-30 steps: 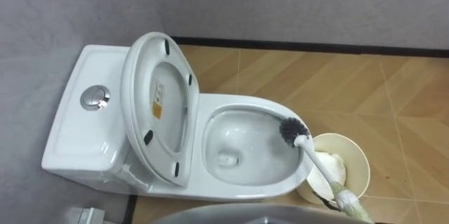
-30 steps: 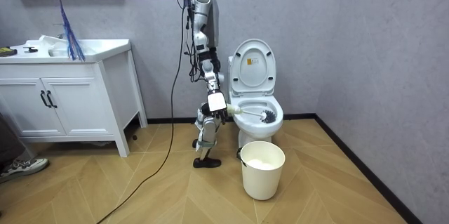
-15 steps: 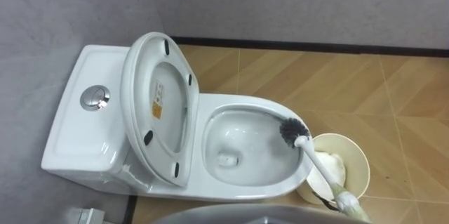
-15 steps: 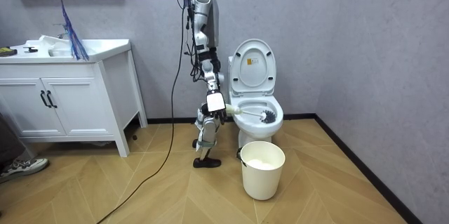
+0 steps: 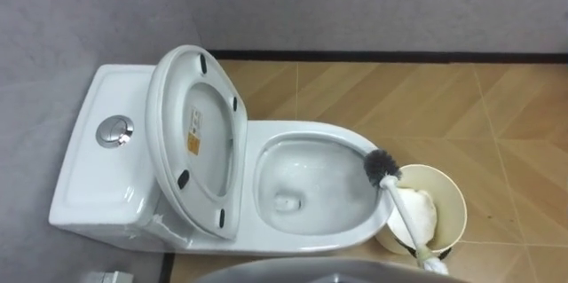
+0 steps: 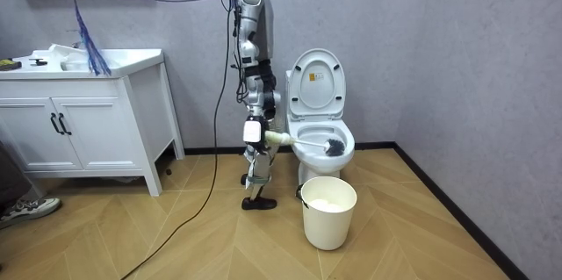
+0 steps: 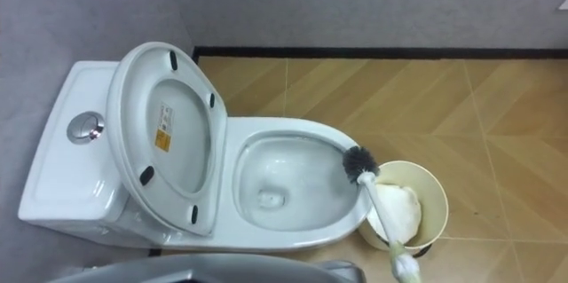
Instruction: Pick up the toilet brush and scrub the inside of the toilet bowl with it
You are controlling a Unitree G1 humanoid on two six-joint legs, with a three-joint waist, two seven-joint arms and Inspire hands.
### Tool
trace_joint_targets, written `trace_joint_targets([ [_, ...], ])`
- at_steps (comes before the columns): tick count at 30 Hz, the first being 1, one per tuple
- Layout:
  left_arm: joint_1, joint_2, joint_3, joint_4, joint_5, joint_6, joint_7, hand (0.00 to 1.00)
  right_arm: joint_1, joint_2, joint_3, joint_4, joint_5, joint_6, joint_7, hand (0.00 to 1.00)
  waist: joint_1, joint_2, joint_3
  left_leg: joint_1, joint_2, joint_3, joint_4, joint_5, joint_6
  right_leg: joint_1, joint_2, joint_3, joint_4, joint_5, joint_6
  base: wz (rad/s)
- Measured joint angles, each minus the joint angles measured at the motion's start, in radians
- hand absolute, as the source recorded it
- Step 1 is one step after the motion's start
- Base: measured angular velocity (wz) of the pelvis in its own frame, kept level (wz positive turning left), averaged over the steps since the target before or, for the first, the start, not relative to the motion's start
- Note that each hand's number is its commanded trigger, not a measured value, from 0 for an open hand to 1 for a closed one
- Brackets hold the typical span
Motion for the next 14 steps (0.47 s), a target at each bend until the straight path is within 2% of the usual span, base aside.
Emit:
trace_joint_targets([
  [6,0.015,-0.015,0.001,0.001,0.067,0.015,-0.014,0.0,-0.004,-0.005,0.0,0.054,-0.018,0.019,0.09,0.0,-0.002,-0.005,-0.0018,0.021,0.0,0.0,0.0,0.0,0.0,0.015,0.0,0.001,0.0,0.0,0.0,-0.01],
  [11,0.006,-0.022,-0.004,0.007,0.076,0.036,-0.016,0.0,-0.011,-0.013,0.01,0.085,-0.136,0.045,0.169,0.0,-0.001,-0.008,-0.0014,0.024,0.001,0.0,0.0,0.0,0.0,0.014,0.001,0.004,0.002,0.0,0.0,0.0],
  [14,0.004,-0.022,-0.021,0.026,0.076,0.04,-0.016,0.0,-0.015,-0.021,0.048,0.1,-0.223,0.059,0.188,0.0,0.003,-0.011,-0.0007,0.027,0.001,0.003,0.0,0.0,0.0,0.014,0.001,0.013,0.003,0.0,0.0,-0.06],
])
